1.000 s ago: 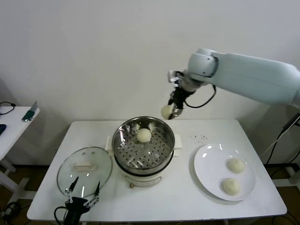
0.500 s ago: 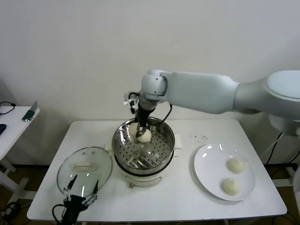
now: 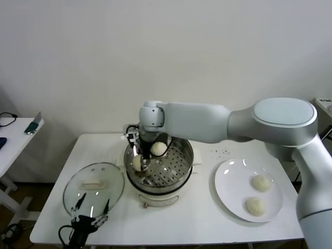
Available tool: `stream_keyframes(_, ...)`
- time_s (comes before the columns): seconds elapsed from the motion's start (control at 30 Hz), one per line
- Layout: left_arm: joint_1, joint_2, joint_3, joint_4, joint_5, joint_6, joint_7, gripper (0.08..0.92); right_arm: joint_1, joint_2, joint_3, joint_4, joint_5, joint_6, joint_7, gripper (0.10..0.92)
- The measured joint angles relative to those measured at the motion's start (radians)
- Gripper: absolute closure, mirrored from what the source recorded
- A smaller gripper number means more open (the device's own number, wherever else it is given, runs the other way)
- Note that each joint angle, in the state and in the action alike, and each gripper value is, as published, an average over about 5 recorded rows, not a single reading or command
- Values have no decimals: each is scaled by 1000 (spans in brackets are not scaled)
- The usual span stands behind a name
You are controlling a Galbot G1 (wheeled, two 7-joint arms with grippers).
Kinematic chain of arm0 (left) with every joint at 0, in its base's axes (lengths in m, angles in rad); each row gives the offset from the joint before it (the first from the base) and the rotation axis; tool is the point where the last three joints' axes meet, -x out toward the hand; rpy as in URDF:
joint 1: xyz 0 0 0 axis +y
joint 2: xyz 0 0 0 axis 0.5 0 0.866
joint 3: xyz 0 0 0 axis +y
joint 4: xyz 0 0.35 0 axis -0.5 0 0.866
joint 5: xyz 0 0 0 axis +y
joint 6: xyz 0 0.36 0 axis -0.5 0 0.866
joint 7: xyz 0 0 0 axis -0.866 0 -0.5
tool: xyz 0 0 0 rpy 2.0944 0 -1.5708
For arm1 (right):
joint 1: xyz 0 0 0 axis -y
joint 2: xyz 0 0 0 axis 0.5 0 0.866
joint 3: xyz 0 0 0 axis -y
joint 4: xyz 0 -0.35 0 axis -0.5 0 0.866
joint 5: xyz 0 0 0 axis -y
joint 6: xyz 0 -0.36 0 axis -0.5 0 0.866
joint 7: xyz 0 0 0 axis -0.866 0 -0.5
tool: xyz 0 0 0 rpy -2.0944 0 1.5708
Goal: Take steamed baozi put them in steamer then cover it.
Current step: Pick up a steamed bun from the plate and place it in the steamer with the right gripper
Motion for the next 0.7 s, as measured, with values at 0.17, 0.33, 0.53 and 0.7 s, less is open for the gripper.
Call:
stream_keyframes(0.17, -7, 0, 3, 5, 4, 3, 0, 177, -10, 1, 2, 0, -10, -5, -1, 280)
stream_keyframes(0.33, -9, 0, 4, 6, 6, 4, 0, 177, -2, -13, 4, 16, -18, -2, -10, 207)
stream_keyframes(0.53, -7, -1, 5, 5, 9, 4, -2, 177, 59, -75, -1, 68, -14, 18, -37, 203)
stream_keyframes(0.7, -9, -3, 7, 6, 10, 5, -3, 177, 148, -176, -21, 146, -7, 48, -68, 203)
